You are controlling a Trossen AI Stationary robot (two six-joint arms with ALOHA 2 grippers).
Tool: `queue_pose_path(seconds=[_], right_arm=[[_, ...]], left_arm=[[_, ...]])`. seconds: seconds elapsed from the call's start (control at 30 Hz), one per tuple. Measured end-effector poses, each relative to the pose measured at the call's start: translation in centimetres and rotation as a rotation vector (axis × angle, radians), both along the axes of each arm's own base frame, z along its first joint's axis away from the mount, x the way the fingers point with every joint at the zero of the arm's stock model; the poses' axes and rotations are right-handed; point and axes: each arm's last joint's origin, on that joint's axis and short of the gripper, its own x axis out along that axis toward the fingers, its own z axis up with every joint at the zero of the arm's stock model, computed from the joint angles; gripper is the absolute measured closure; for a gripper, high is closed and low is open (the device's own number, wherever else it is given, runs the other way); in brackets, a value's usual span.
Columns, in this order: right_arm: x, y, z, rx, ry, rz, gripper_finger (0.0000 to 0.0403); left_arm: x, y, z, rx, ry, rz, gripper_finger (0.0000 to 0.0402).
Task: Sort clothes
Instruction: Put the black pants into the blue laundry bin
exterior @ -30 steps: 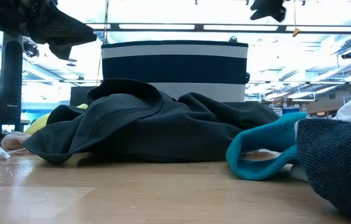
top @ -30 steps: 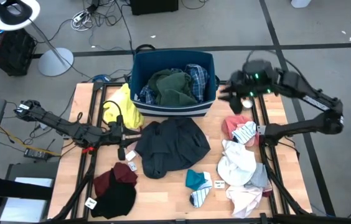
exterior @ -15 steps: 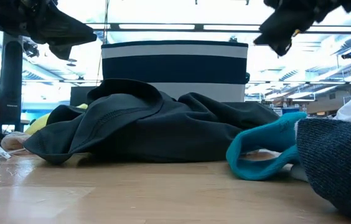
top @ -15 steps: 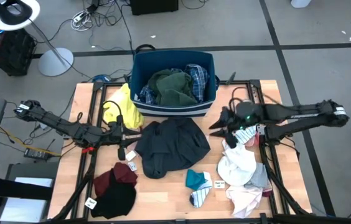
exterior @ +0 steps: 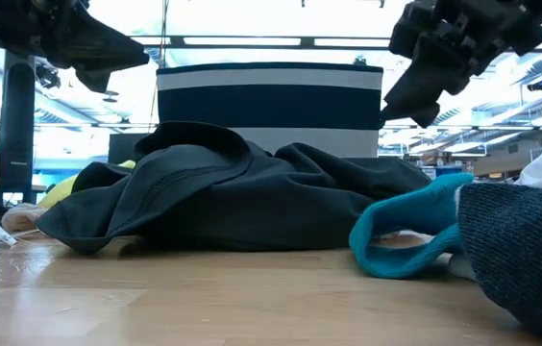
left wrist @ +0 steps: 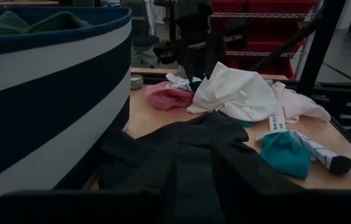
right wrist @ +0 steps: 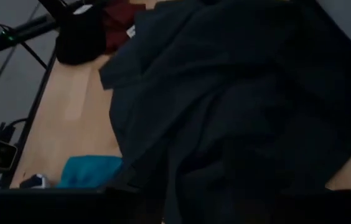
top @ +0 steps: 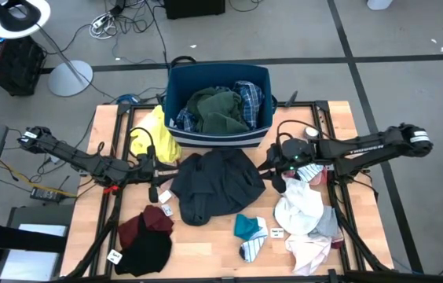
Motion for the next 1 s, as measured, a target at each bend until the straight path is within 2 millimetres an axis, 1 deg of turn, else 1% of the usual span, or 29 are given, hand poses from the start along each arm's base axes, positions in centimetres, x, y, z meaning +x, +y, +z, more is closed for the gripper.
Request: queue_pose_path(seconds=[0.17, 0.3, 0.4, 0.6, 0.7, 0.8, 0.9, 1.0], right_arm=[[1.1, 0.0, -0.1, 0.0, -0.06, 0.003, 0.025], [2.6, 0.5, -0.5, 0.001, -0.129, 0.022, 0.0251], [4.0, 1.0, -1.3, -0.017, -0.181, 0.055, 0.0248], [6.7, 2.2, -3.7, -0.151, -0.278, 0.149, 0.0247], [7.8, 2.3, -4.8, -0.161, -0.263, 0.105, 0.0246], [9.4, 2.4, -5.4, -0.152, -0.229, 0.086, 0.0237], [11.2, 2.6, -5.9, -0.165, -0.168, 0.098, 0.0215], [13.1, 2.7, -6.0, -0.197, -0.123, 0.12, 0.0181]], left_arm=[[0.0, 0.0, 0.0, 0.002, 0.003, 0.0, 0.0303], [0.0, 0.0, 0.0, 0.004, 0.004, 0.005, 0.0303], [0.0, 0.0, -0.1, 0.006, 0.007, 0.007, 0.0303], [0.0, 0.0, -0.1, 0.008, 0.01, 0.007, 0.0303], [0.0, 0.0, -0.1, 0.008, 0.01, 0.007, 0.0303], [0.0, 0.0, -0.1, 0.008, 0.01, 0.008, 0.0303], [0.0, 0.1, -0.1, 0.009, 0.009, 0.017, 0.0303], [0.0, 0.1, -0.1, 0.007, 0.008, 0.018, 0.0303]])
